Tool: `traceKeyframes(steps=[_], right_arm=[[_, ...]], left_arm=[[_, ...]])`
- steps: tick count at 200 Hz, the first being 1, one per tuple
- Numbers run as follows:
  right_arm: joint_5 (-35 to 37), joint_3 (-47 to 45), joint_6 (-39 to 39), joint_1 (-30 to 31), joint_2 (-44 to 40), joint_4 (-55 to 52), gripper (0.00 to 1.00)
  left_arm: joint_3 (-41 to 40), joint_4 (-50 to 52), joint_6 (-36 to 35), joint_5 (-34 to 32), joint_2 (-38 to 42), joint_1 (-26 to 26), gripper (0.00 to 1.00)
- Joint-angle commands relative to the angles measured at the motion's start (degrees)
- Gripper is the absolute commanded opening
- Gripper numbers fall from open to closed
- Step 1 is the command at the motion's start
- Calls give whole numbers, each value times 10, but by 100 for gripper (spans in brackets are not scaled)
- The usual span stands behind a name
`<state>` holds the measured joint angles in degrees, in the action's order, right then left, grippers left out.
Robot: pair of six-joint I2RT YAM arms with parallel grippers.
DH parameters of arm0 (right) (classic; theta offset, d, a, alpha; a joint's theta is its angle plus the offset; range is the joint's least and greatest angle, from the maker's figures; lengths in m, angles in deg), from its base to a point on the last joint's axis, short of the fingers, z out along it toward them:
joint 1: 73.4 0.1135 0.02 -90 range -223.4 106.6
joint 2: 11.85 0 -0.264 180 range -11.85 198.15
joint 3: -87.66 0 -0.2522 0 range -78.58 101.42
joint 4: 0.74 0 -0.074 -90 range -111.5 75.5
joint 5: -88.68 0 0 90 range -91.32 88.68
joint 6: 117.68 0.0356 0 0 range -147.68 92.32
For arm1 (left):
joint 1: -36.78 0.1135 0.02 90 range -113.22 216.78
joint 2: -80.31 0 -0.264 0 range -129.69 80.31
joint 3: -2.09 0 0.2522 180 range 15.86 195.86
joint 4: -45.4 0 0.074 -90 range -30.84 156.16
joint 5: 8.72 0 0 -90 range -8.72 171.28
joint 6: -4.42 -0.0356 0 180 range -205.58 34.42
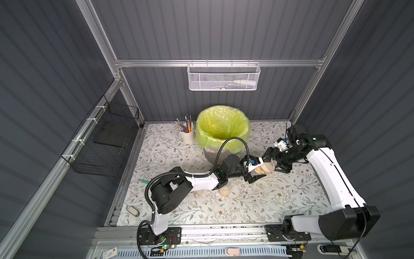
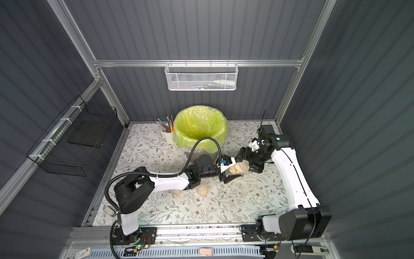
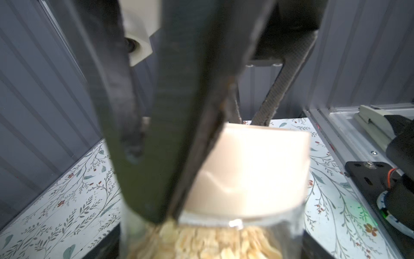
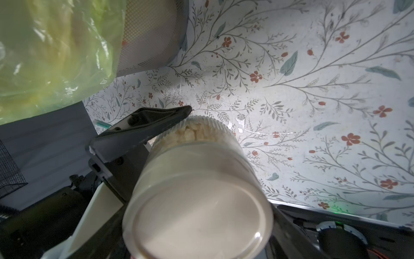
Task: Empty expired oatmeal from jars
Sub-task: Unscrew the lid from the jar.
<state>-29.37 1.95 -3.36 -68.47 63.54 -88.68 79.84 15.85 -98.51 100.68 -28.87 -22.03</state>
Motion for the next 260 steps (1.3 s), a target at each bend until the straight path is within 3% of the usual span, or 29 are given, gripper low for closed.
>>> traceKeyframes(steps=[1, 31, 61, 132, 188, 260], right_arm=[[-28, -11, -66, 6, -5, 20, 78], [15, -8, -125, 7, 6, 35, 77], [2, -30, -145, 8, -5, 102, 75], [15, -142, -332, 28, -148, 310, 83], [13, -130, -416, 28, -117, 294, 87], [-37, -133, -433, 9, -126, 277, 96]], left_arm=[[-5, -48, 29, 41, 35, 1, 19], [2, -50, 44, 61, 35, 2, 19], [9, -54, 61, 68, 34, 2, 18], [17, -54, 71, 85, 31, 2, 17], [15, -55, 73, 86, 33, 2, 17], [1, -63, 65, 70, 30, 9, 14]])
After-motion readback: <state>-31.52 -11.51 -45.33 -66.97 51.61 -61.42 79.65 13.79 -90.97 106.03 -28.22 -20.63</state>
